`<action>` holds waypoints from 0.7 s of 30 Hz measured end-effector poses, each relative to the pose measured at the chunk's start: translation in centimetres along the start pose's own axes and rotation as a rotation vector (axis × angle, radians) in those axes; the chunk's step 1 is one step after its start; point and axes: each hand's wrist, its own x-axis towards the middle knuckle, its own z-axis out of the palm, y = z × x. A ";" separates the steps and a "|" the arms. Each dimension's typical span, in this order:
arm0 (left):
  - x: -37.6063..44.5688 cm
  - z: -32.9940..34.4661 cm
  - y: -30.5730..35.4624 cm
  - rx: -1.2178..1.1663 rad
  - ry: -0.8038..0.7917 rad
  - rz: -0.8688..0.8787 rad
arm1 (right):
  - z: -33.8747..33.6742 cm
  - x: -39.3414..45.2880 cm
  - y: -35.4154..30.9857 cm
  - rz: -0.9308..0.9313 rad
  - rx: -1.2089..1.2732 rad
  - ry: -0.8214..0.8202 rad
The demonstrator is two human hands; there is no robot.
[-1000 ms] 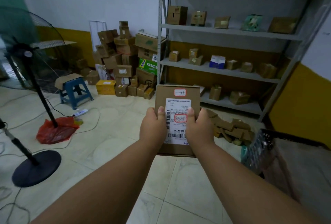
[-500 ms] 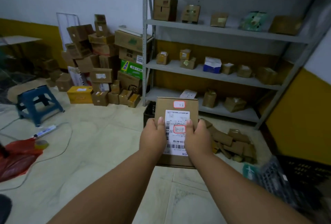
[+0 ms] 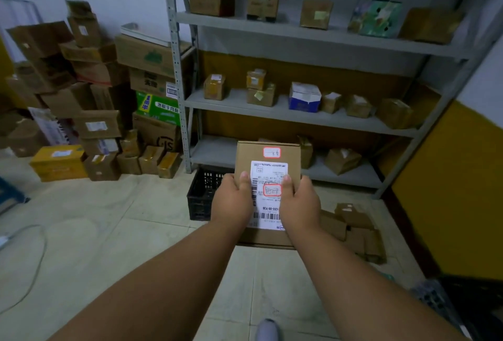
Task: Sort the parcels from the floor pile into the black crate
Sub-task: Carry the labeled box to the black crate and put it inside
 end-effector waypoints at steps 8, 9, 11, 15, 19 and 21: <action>19.8 4.5 5.1 0.014 0.178 0.033 | 9.1 21.0 -3.5 -0.129 0.048 -0.052; 22.0 4.7 6.1 0.018 0.202 0.030 | 9.8 23.5 -4.4 -0.154 0.041 -0.058; 26.0 5.2 7.6 0.030 0.236 0.024 | 11.3 27.9 -5.9 -0.188 0.033 -0.084; 32.9 5.2 8.3 0.033 0.263 -0.010 | 15.7 33.9 -7.6 -0.197 0.042 -0.143; 39.5 5.2 6.9 0.021 0.261 -0.009 | 20.6 38.1 -8.9 -0.184 0.076 -0.182; 43.0 5.3 5.9 0.013 0.235 -0.009 | 23.2 40.2 -9.1 -0.163 0.073 -0.190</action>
